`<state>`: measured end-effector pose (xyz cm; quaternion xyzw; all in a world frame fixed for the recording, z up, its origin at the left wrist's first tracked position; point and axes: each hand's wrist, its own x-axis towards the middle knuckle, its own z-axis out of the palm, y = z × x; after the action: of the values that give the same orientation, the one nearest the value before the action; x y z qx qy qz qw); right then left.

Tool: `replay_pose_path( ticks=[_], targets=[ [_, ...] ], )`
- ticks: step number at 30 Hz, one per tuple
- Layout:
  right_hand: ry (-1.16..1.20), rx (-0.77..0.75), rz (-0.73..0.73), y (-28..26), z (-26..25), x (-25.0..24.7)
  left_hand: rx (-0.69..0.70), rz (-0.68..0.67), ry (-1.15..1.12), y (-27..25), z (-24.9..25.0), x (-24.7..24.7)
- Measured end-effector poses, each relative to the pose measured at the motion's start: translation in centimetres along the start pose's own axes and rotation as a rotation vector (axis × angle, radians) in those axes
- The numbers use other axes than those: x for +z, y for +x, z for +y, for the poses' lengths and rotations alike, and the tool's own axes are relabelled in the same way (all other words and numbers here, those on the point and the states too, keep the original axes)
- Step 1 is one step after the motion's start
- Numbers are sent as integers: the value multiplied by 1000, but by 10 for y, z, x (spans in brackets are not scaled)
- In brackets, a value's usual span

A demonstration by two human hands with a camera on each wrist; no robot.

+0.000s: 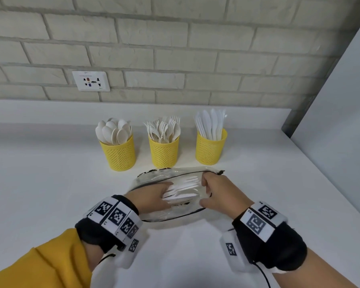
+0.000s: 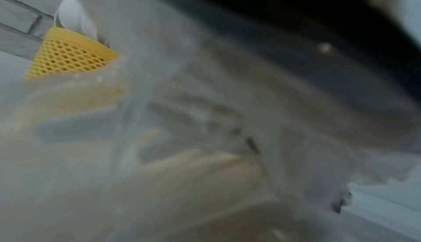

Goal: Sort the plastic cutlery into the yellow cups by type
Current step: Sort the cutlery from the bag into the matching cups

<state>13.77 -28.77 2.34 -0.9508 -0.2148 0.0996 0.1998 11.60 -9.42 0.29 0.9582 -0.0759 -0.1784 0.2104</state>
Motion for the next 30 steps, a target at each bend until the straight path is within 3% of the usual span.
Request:
replay_pose_path(
  ticks=[3, 6, 8, 12, 17, 21, 23, 27, 30],
  targets=[
    [32, -38, 34, 1, 5, -1, 87, 53, -63, -14, -1, -5],
    [42, -151, 55, 4, 5, 1, 255, 242, 43, -20, 0, -4],
    [111, -224, 33, 4, 6, -1, 250, 316, -21, -22, -2, -2],
    [207, -327, -47, 1, 8, -6, -40, 262, -382, -15, -18, -10],
    [70, -329, -71, 4, 3, 0, 140, 74, -698, -22, -16, -23],
    [-110, -234, -96, 9, -2, 9, 230, 144, -1270, -16, -7, -32],
    [-155, -177, -71, 10, -6, 10, 167, 218, -1492, -11, -7, -42],
    [-167, -155, 14, 9, -16, -1, 109, 272, -1605, -12, -7, -58],
    [7, -275, 276, 10, -30, -18, 105, 307, -1604, -16, -4, -58]
  ],
)
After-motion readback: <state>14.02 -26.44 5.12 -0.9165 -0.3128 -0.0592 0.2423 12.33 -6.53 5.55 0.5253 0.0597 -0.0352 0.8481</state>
